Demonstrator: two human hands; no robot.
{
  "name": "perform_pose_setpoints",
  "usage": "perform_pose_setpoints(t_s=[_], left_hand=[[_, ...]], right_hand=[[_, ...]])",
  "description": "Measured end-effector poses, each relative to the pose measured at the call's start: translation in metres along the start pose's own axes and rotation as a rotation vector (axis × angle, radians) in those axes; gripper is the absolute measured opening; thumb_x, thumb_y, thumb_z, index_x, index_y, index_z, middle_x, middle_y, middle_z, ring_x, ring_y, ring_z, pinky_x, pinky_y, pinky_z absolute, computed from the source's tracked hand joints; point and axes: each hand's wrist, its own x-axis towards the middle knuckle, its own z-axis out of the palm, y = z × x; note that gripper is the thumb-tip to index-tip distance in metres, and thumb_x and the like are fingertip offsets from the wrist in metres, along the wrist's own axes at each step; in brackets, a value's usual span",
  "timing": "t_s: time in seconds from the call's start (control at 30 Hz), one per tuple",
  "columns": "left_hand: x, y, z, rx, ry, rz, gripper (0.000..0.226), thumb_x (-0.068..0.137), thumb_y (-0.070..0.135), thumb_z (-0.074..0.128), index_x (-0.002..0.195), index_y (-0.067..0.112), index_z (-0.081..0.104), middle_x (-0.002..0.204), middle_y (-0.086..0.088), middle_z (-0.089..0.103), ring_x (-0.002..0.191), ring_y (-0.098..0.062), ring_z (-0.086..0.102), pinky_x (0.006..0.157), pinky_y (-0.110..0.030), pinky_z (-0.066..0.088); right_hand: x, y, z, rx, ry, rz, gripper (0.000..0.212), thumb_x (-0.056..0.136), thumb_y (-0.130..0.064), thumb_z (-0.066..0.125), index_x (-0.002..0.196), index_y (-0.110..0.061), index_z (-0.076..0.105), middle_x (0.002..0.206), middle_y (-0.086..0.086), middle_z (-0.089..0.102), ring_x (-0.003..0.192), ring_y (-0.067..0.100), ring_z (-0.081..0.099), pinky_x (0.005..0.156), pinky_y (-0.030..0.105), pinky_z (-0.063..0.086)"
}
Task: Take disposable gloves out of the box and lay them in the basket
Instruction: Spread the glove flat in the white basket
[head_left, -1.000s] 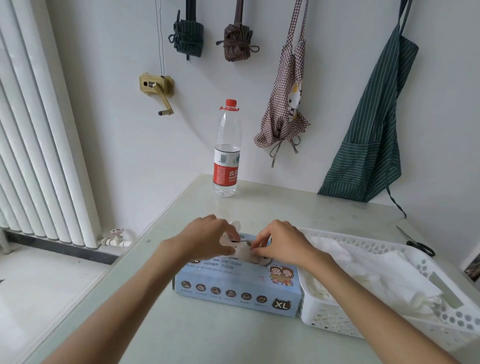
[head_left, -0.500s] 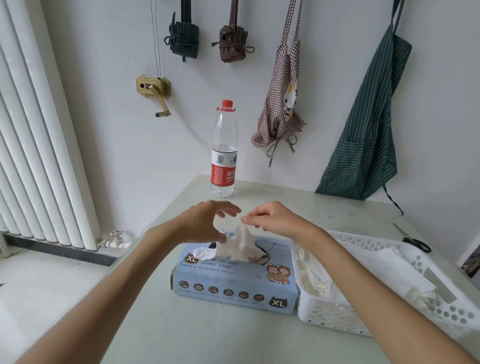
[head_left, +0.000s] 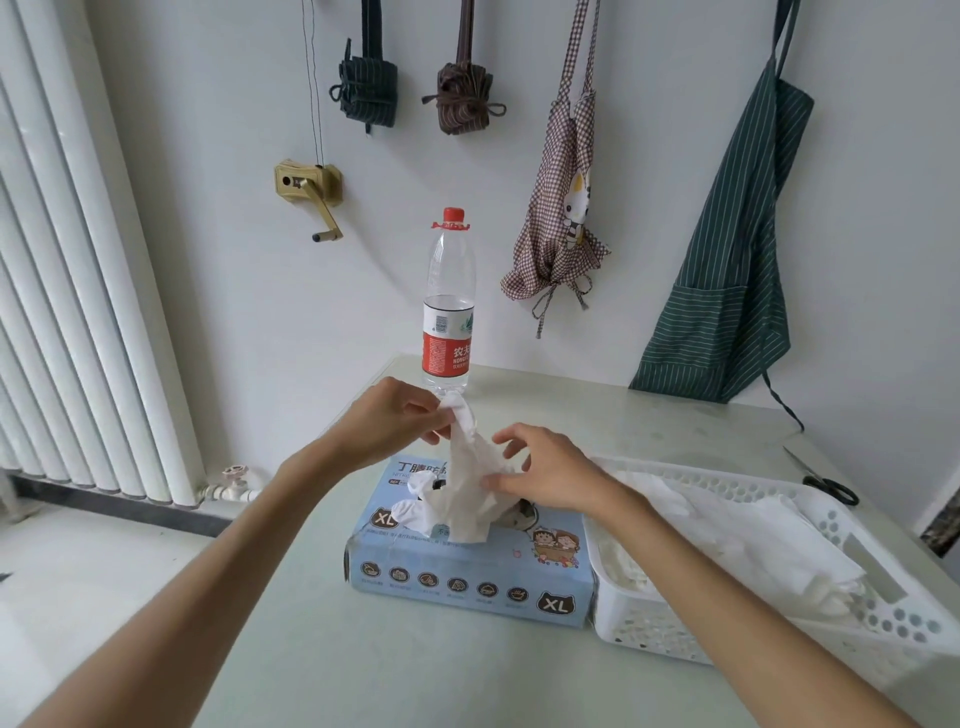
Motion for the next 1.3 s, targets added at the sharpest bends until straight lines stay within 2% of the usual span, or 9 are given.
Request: perform_pose_setpoints(t_s=[0.17, 0.4, 0.53, 0.67, 0.77, 0.9, 1.0, 1.17, 1.3], left_hand=[[-0.001, -0.003, -0.01, -0.023, 0.149, -0.024, 0.022, 0.09, 0.033, 0.06, 0.08, 0.02, 0.074, 0.08, 0.011, 0.074, 0.071, -0.004, 0.068, 0.065, -0.022, 0.043], [0.0, -0.007, -0.008, -0.133, 0.123, -0.149, 0.021, 0.091, 0.027, 0.059, 0.088, 0.012, 0.074, 0.086, 0.006, 0.074, 0.083, -0.012, 0.068, 0.07, -0.026, 0.045], [0.002, 0.001, -0.017, -0.197, 0.148, -0.167, 0.038, 0.083, -0.001, 0.06, 0.118, 0.014, 0.059, 0.122, -0.001, 0.061, 0.102, -0.014, 0.059, 0.076, -0.02, 0.044], [0.005, 0.021, -0.027, -0.205, -0.1, -0.077, 0.066, 0.063, 0.02, 0.067, 0.125, 0.031, 0.049, 0.127, 0.017, 0.049, 0.12, 0.0, 0.044, 0.094, -0.017, 0.033], [0.007, 0.027, -0.007, 0.109, -0.273, -0.011, 0.074, 0.072, 0.04, 0.079, 0.135, 0.025, 0.045, 0.128, 0.017, 0.046, 0.121, -0.001, 0.042, 0.107, -0.023, 0.029], [0.011, 0.016, 0.008, 0.083, -0.056, 0.164, 0.027, 0.084, 0.025, 0.07, 0.104, 0.007, 0.069, 0.102, -0.001, 0.07, 0.091, -0.01, 0.065, 0.092, -0.029, 0.052], [0.006, 0.014, 0.005, 0.031, 0.001, 0.218, 0.024, 0.083, 0.02, 0.07, 0.103, 0.006, 0.071, 0.101, -0.003, 0.071, 0.089, -0.01, 0.066, 0.083, -0.021, 0.052], [0.002, 0.03, -0.002, -0.096, 0.037, 0.235, 0.03, 0.085, 0.028, 0.067, 0.106, 0.007, 0.071, 0.099, -0.004, 0.072, 0.085, -0.011, 0.066, 0.074, -0.024, 0.053], [0.005, 0.043, -0.008, -0.157, 0.036, 0.17, 0.018, 0.086, 0.033, 0.065, 0.095, 0.018, 0.072, 0.09, 0.008, 0.073, 0.077, 0.0, 0.066, 0.066, -0.011, 0.051]], right_hand=[[0.005, 0.008, -0.003, 0.316, 0.199, -0.005, 0.016, 0.085, -0.032, 0.069, 0.095, -0.019, 0.071, 0.087, -0.005, 0.071, 0.084, 0.012, 0.065, 0.077, 0.024, 0.05], [0.002, -0.008, -0.037, 0.645, 0.262, -0.094, 0.007, 0.089, -0.01, 0.064, 0.088, -0.017, 0.065, 0.085, 0.002, 0.068, 0.068, 0.005, 0.064, 0.073, 0.019, 0.051], [-0.001, -0.009, -0.048, 0.571, 0.297, -0.176, 0.015, 0.088, -0.009, 0.066, 0.081, -0.022, 0.069, 0.081, -0.005, 0.068, 0.073, 0.008, 0.062, 0.069, 0.017, 0.052], [-0.002, -0.015, -0.049, 0.531, 0.273, -0.237, 0.008, 0.083, -0.012, 0.072, 0.083, -0.019, 0.071, 0.083, -0.001, 0.071, 0.074, 0.009, 0.062, 0.065, 0.015, 0.049], [-0.003, -0.023, -0.045, 0.567, 0.257, -0.239, 0.014, 0.079, -0.014, 0.077, 0.086, -0.016, 0.066, 0.086, 0.005, 0.073, 0.07, 0.01, 0.065, 0.069, 0.02, 0.051], [-0.011, -0.017, -0.047, 0.512, 0.139, -0.159, 0.046, 0.073, -0.015, 0.082, 0.111, -0.018, 0.056, 0.103, 0.002, 0.067, 0.082, 0.01, 0.058, 0.079, 0.022, 0.047], [-0.015, -0.001, -0.042, 0.28, -0.011, -0.081, 0.068, 0.073, -0.023, 0.082, 0.13, -0.031, 0.047, 0.114, -0.005, 0.051, 0.095, 0.009, 0.048, 0.083, 0.023, 0.04], [-0.015, 0.0, -0.038, 0.404, 0.065, -0.151, 0.019, 0.082, -0.027, 0.073, 0.1, -0.026, 0.068, 0.105, -0.009, 0.067, 0.099, 0.016, 0.057, 0.088, 0.023, 0.043], [-0.033, 0.01, -0.076, 0.558, 0.159, -0.142, 0.027, 0.078, -0.023, 0.077, 0.103, -0.016, 0.069, 0.101, 0.009, 0.073, 0.097, 0.016, 0.067, 0.09, 0.02, 0.048]])
